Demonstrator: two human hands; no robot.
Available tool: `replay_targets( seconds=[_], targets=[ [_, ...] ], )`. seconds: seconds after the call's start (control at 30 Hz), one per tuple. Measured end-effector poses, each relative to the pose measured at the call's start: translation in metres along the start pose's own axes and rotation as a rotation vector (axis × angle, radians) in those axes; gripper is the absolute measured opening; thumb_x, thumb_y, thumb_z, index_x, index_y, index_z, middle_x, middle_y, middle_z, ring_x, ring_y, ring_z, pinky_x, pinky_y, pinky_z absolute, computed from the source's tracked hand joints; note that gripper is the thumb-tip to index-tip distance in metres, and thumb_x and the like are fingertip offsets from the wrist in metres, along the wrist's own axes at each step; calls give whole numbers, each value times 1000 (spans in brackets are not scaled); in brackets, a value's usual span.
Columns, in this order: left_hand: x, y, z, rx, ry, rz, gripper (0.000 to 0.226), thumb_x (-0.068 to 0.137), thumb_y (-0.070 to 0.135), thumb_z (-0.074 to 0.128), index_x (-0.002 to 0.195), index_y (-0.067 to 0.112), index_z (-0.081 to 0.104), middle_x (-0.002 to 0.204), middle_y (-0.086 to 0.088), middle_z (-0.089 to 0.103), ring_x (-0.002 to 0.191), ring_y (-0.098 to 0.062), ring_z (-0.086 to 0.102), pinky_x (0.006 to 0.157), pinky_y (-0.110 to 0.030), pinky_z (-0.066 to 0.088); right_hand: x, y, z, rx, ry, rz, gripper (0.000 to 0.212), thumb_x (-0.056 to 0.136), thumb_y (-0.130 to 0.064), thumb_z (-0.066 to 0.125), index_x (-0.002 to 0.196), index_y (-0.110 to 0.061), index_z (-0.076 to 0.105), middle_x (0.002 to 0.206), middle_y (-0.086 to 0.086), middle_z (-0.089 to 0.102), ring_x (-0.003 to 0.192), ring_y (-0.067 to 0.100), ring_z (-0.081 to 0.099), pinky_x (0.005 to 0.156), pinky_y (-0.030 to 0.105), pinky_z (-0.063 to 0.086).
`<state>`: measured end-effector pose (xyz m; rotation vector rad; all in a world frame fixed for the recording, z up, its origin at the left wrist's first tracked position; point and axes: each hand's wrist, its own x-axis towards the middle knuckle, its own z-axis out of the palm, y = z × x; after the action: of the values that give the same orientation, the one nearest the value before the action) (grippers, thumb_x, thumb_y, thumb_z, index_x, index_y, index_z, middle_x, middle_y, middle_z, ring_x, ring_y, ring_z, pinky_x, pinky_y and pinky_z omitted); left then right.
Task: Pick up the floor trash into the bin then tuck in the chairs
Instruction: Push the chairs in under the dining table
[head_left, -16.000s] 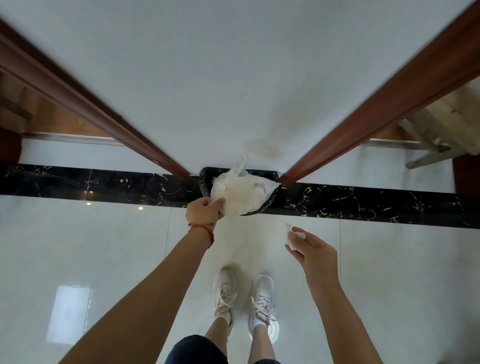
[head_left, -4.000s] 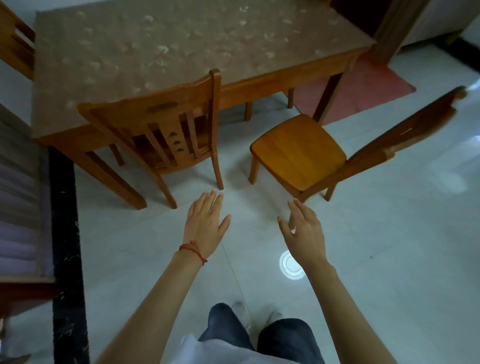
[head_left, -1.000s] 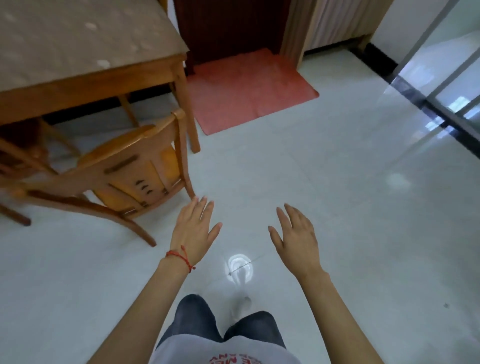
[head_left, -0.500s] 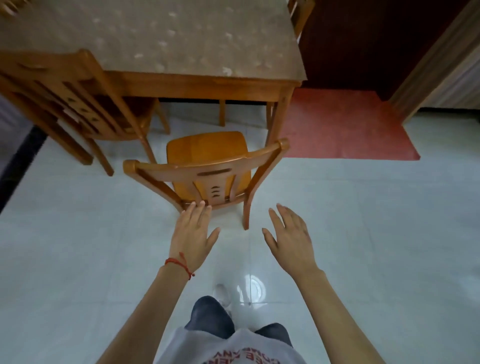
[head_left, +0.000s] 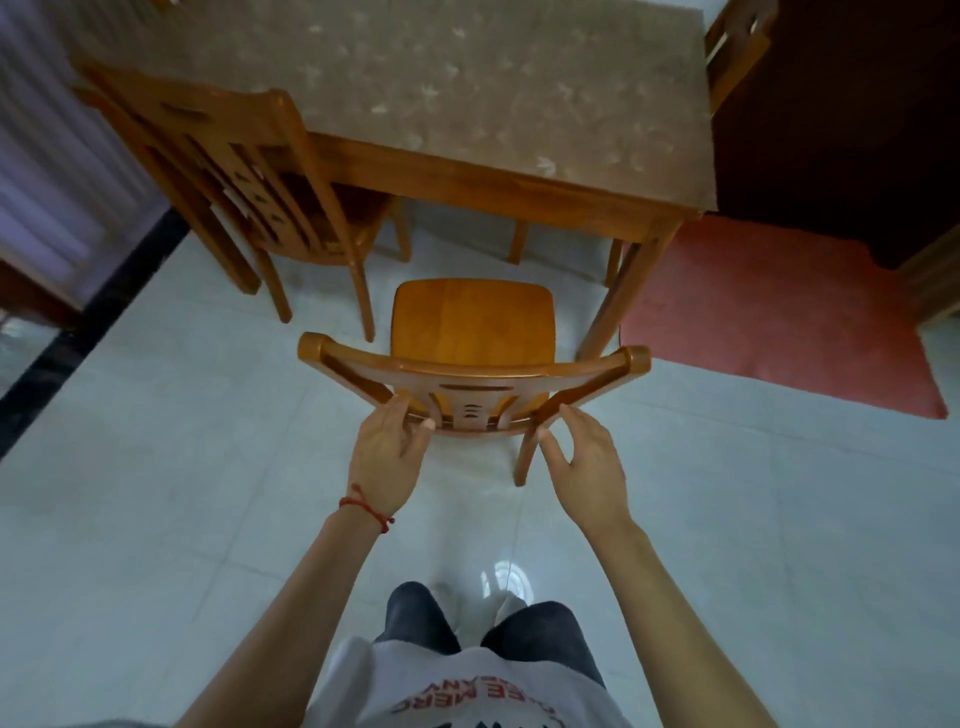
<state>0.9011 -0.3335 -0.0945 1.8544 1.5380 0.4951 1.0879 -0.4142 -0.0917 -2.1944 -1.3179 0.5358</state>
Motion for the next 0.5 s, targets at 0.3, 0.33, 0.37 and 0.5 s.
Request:
replay_targets(
  seconds=[0.3, 0.33, 0.37, 0.5],
  targets=[
    [53, 21, 12, -524, 176, -435, 28, 90, 39, 49, 85, 13, 60, 88, -9, 63, 91, -25, 57, 92, -41, 46, 56, -12, -8, 506, -6, 385, 39, 91, -38, 49, 82, -2, 61, 77, 7, 62, 80, 24, 58, 66, 30, 40],
    [58, 22, 13, -531, 183, -453, 29, 89, 38, 51, 84, 10, 60, 87, -10, 63, 89, -25, 57, 91, -41, 47, 60, -13, -6, 502, -22, 408, 37, 91, -40, 49, 81, -6, 60, 76, 2, 60, 77, 19, 55, 68, 26, 37],
    [61, 23, 14, -515, 185, -464, 30, 88, 36, 53, 83, 7, 59, 84, -10, 62, 85, -25, 57, 88, -38, 47, 64, -12, -3, 504, -35, 429, 36, 90, -41, 50, 82, -8, 62, 75, 0, 59, 75, 17, 54, 68, 25, 36],
    [69, 22, 15, -477, 217, -481, 40, 82, 36, 62, 83, -5, 62, 64, -5, 57, 66, -20, 54, 71, -29, 39, 76, -12, 7, 564, -17, 462, 35, 87, -44, 53, 69, -15, 59, 64, -4, 58, 68, 16, 56, 55, 19, 36]
  ],
)
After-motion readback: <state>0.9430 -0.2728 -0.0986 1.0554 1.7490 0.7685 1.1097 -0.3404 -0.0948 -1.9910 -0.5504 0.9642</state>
